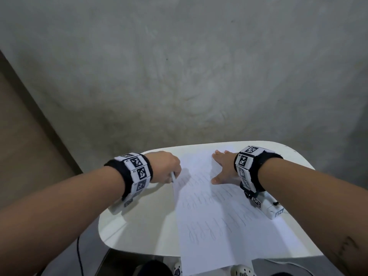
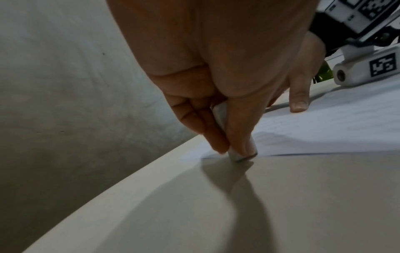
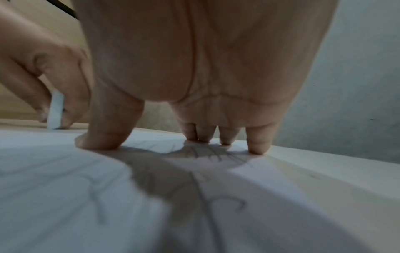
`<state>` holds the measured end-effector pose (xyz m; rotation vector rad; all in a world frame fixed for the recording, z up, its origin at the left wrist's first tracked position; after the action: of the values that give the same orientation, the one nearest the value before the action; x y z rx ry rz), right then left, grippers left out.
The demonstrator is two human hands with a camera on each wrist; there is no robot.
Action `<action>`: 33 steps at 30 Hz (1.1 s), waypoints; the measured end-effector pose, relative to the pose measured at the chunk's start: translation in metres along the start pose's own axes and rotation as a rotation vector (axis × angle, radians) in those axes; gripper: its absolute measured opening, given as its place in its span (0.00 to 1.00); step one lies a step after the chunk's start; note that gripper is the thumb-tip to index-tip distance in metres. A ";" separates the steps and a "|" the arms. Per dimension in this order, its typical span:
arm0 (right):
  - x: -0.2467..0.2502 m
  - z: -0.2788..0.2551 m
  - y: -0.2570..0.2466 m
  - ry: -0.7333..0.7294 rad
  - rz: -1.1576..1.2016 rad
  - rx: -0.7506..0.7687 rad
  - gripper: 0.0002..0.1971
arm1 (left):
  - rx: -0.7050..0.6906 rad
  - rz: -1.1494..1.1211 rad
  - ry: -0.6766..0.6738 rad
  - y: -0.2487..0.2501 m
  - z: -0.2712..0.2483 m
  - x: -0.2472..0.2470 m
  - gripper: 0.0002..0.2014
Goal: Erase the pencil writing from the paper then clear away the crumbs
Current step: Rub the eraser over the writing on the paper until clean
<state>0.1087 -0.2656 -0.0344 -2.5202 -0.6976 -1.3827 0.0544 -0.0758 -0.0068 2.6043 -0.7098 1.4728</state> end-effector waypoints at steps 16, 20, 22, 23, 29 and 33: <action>0.001 -0.007 -0.004 0.004 -0.023 -0.012 0.44 | -0.037 0.047 0.093 0.018 0.010 0.011 0.09; 0.001 -0.005 -0.004 0.008 -0.024 -0.015 0.43 | -0.045 -0.101 0.168 0.017 0.010 -0.001 0.06; 0.001 -0.004 -0.004 0.002 -0.025 -0.016 0.44 | -0.038 -0.104 0.113 0.010 0.001 -0.011 0.07; 0.001 -0.003 -0.003 -0.001 -0.024 -0.015 0.44 | -0.028 -0.094 0.062 0.009 -0.004 -0.013 0.07; 0.000 -0.004 -0.002 -0.007 -0.012 -0.013 0.47 | -0.013 -0.108 0.112 0.018 0.009 0.018 0.11; 0.001 -0.006 -0.004 -0.006 -0.016 -0.019 0.45 | 0.009 -0.130 0.213 0.029 0.026 0.035 0.13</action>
<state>0.1028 -0.2640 -0.0304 -2.5395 -0.7100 -1.3941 0.0783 -0.1211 0.0029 2.3979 -0.5017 1.6817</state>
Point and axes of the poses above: each hand's wrist, its own z-axis towards the middle knuckle, its own x-axis out of the back of the hand, y = z × x, the point moved 3 cm from there along z, towards the middle knuckle, and after that the axes turned 13 degrees about -y, right-handed, at the moved point
